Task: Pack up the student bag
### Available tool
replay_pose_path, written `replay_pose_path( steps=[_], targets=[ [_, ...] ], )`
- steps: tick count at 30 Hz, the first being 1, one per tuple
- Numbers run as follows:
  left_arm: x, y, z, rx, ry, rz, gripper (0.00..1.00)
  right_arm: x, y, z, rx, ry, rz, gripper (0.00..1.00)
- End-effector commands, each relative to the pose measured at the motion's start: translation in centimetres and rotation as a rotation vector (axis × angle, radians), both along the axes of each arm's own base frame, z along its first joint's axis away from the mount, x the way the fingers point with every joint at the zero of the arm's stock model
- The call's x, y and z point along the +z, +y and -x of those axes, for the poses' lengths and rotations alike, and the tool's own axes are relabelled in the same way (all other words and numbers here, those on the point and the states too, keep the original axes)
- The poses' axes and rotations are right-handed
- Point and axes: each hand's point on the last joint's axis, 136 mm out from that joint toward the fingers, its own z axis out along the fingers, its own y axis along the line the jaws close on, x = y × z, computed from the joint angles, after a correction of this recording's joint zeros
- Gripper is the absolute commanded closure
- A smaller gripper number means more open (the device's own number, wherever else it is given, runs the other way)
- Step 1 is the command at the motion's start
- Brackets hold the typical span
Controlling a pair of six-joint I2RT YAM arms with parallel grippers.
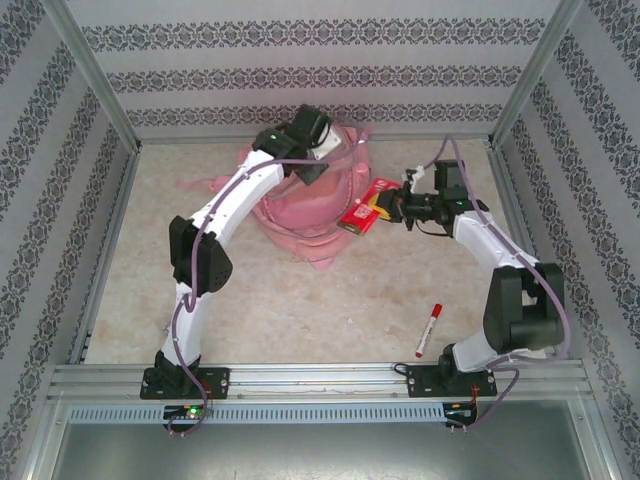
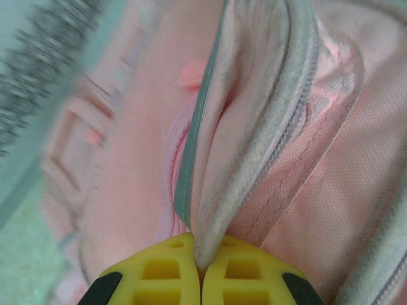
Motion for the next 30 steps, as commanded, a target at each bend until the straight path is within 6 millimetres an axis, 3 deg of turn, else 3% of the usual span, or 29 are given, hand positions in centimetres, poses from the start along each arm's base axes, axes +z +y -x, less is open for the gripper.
replay_pose_path(
  steps=[1,8,13,21,25,30],
  targets=[
    [8.4,-0.7,0.1,0.037,-0.154,0.187,1.00,1.2,2.1,-1.8,-0.024,0.007,-0.030,1.00],
    [9.9,-3.7,0.5,-0.024,-0.131,0.321,1.00,-3.2,7.6,-8.8,-0.240,0.039,-0.072,1.00],
    [9.9,-5.0,1.2,-0.064,-0.115,0.351,1.00,-3.9,10.0,-12.4,-0.368,-0.040,0.003,1.00],
    [10.5,-5.0,1.9,-0.065,-0.107,0.369,1.00,-6.0,9.3,-15.8,-0.595,-0.032,-0.039,1.00],
    [10.3,-5.5,2.0,-0.074,-0.090,0.388,1.00,-6.6,8.3,-17.4,-0.672,-0.069,-0.001,0.95],
    [10.4,-5.8,2.2,-0.091,-0.085,0.397,1.00,-8.2,9.9,-20.2,-0.713,-0.110,-0.035,0.93]
  ],
)
